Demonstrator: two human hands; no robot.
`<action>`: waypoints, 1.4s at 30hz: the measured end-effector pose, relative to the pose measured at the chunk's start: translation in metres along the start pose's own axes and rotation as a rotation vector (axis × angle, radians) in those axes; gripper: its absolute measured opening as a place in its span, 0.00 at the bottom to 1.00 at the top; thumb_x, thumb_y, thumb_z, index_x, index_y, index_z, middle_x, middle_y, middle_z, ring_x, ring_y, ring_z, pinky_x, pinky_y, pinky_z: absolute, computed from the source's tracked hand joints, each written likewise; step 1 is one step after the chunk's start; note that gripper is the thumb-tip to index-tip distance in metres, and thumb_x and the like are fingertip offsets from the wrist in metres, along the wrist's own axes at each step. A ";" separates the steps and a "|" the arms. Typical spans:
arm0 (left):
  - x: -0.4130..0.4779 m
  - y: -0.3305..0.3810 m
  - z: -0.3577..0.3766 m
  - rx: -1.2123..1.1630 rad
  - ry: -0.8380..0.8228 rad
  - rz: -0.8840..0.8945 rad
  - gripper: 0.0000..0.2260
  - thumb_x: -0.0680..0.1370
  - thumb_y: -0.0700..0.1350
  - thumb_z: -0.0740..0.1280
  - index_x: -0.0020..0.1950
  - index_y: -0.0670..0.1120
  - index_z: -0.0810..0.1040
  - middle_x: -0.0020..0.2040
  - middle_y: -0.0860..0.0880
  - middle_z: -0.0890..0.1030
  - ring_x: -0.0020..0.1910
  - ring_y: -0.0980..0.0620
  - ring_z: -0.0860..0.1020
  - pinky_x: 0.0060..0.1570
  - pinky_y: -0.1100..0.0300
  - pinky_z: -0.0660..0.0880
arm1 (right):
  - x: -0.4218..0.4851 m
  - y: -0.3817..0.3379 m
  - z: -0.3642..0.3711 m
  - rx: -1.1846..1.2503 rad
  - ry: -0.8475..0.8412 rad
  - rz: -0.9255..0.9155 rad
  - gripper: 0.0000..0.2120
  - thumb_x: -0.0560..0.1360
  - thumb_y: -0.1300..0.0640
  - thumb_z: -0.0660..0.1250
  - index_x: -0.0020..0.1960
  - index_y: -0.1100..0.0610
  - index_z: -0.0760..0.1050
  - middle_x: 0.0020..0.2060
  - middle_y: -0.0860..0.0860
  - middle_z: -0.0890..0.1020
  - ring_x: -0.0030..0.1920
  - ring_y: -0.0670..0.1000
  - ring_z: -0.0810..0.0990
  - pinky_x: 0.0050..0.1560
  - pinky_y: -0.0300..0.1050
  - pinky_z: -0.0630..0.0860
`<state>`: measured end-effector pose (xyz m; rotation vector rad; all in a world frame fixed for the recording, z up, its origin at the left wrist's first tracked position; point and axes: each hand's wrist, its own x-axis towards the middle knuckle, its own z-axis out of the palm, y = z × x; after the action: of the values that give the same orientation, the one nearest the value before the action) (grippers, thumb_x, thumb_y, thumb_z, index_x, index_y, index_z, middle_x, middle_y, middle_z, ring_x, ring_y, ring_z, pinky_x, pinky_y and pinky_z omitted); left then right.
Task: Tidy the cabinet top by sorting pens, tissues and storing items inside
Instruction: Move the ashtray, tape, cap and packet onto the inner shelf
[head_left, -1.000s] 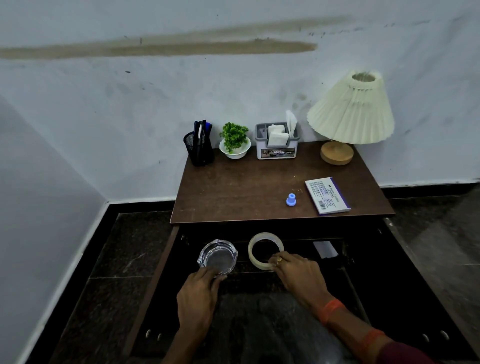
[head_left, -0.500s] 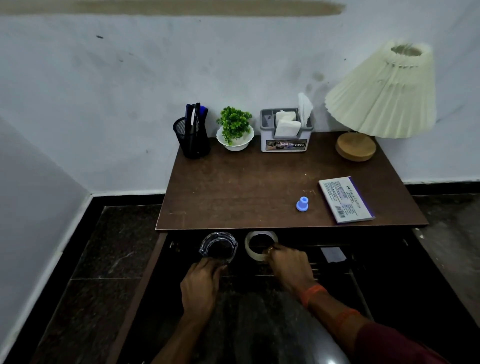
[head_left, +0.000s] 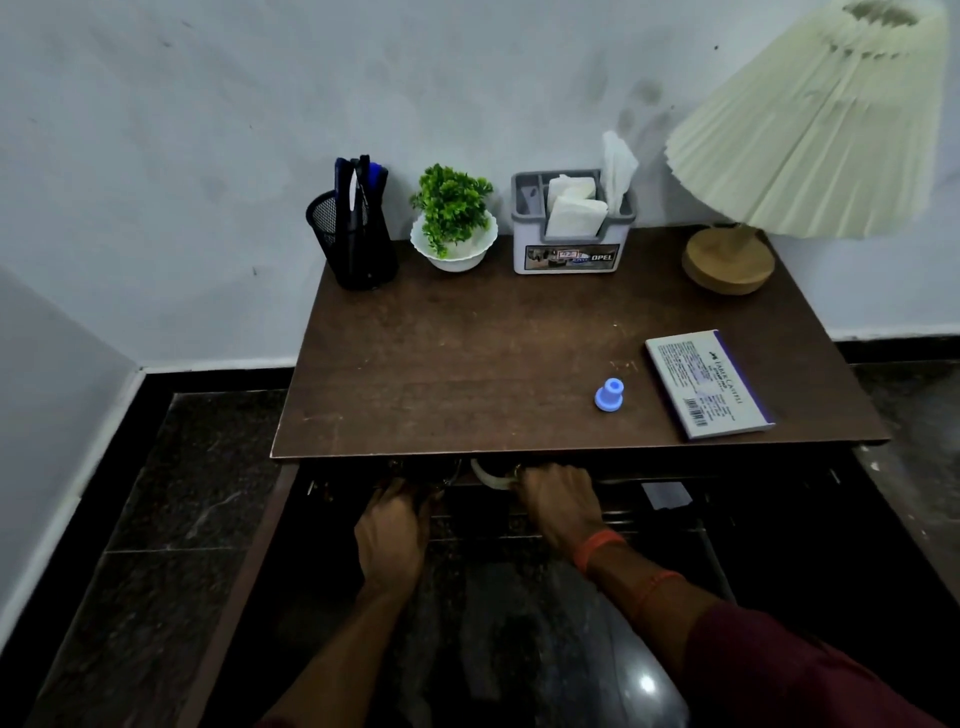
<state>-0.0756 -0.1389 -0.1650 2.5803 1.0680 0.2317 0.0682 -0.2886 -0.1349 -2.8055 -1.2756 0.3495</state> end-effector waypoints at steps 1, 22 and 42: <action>0.001 -0.001 0.002 -0.002 0.001 -0.008 0.08 0.74 0.47 0.72 0.51 0.47 0.84 0.49 0.44 0.85 0.49 0.41 0.82 0.42 0.53 0.78 | 0.002 0.000 0.001 0.004 0.002 0.002 0.11 0.80 0.55 0.58 0.54 0.55 0.78 0.50 0.57 0.84 0.52 0.60 0.82 0.48 0.49 0.75; -0.026 0.019 -0.001 -0.126 0.054 -0.114 0.20 0.72 0.41 0.73 0.63 0.42 0.76 0.59 0.41 0.78 0.51 0.36 0.80 0.46 0.46 0.79 | -0.034 0.002 0.002 0.181 0.220 0.092 0.10 0.74 0.48 0.65 0.54 0.48 0.78 0.48 0.48 0.84 0.42 0.56 0.84 0.36 0.47 0.78; -0.068 0.188 -0.078 -0.415 0.253 0.085 0.14 0.75 0.59 0.69 0.53 0.51 0.79 0.45 0.52 0.83 0.45 0.48 0.83 0.53 0.44 0.78 | -0.136 0.102 -0.124 0.486 0.566 0.519 0.25 0.69 0.44 0.73 0.61 0.53 0.75 0.57 0.52 0.79 0.55 0.55 0.80 0.49 0.47 0.77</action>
<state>-0.0216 -0.2921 -0.0244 2.2589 0.8776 0.7348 0.0844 -0.4507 -0.0022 -2.4822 -0.2929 -0.1176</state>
